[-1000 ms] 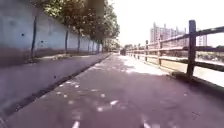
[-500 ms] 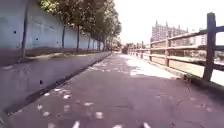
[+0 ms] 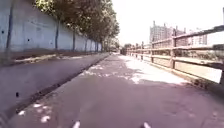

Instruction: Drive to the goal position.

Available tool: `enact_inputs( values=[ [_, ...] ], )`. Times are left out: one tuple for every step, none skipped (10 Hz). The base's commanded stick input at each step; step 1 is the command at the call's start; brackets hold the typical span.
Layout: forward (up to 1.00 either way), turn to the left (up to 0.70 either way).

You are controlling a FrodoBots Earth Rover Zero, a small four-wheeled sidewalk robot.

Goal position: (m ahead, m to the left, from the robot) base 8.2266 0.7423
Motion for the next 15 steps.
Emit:
enact_inputs(
  values=[
    [1.00,0.00],
    [1.00,0.00],
    [1.00,0.00],
    [1.00,0.00],
    [1.00,0.00],
    [1.00,0.00],
    [1.00,0.00],
    [1.00,0.00],
    [1.00,0.00],
    [1.00,0.00],
    [1.00,0.00],
    [1.00,-0.20],
    [1.00,-0.40],
    [1.00,-0.40],
    [1.00,-0.14]
  ],
)
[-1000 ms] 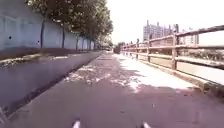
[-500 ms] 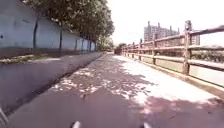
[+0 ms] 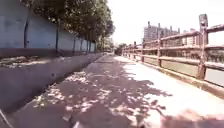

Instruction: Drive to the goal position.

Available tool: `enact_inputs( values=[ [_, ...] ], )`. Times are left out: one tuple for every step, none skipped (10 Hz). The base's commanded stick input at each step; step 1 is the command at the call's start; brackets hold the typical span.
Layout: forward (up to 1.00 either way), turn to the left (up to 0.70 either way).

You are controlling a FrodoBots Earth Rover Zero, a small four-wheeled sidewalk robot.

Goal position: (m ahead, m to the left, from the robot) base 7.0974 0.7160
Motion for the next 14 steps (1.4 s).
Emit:
enact_inputs(
  values=[
    [1.00,0.00],
    [1.00,0.00],
    [1.00,0.00],
    [1.00,0.00],
    [1.00,0.00],
    [1.00,0.00],
    [1.00,0.00],
    [1.00,0.00],
    [1.00,0.00],
    [1.00,0.00],
    [1.00,0.00],
    [1.00,0.00],
    [1.00,0.00],
    [1.00,0.00]
  ],
)
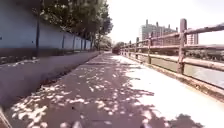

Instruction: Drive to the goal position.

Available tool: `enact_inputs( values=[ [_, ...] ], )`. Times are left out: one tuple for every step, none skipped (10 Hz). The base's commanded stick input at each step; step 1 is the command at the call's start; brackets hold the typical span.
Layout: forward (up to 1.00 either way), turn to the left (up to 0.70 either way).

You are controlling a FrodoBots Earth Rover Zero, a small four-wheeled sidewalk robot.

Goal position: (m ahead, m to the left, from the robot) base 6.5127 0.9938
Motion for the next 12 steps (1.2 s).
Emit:
enact_inputs(
  values=[
    [1.00,0.00],
    [1.00,0.00],
    [1.00,0.00],
    [1.00,0.00],
    [1.00,0.00],
    [1.00,0.00],
    [1.00,0.00],
    [1.00,0.00],
    [1.00,0.00],
    [1.00,0.00],
    [1.00,0.00],
    [1.00,0.00]
  ],
)
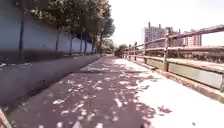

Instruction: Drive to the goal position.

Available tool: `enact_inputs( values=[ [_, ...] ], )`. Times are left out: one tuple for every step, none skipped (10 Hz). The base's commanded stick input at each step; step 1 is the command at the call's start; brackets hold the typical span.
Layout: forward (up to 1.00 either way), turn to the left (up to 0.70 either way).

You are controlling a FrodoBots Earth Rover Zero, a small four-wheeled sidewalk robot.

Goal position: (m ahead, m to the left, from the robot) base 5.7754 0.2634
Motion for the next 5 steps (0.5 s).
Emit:
enact_inputs(
  values=[
    [1.00,0.00],
    [1.00,0.00],
    [1.00,0.00],
    [1.00,0.00],
    [1.00,0.00]
  ],
)
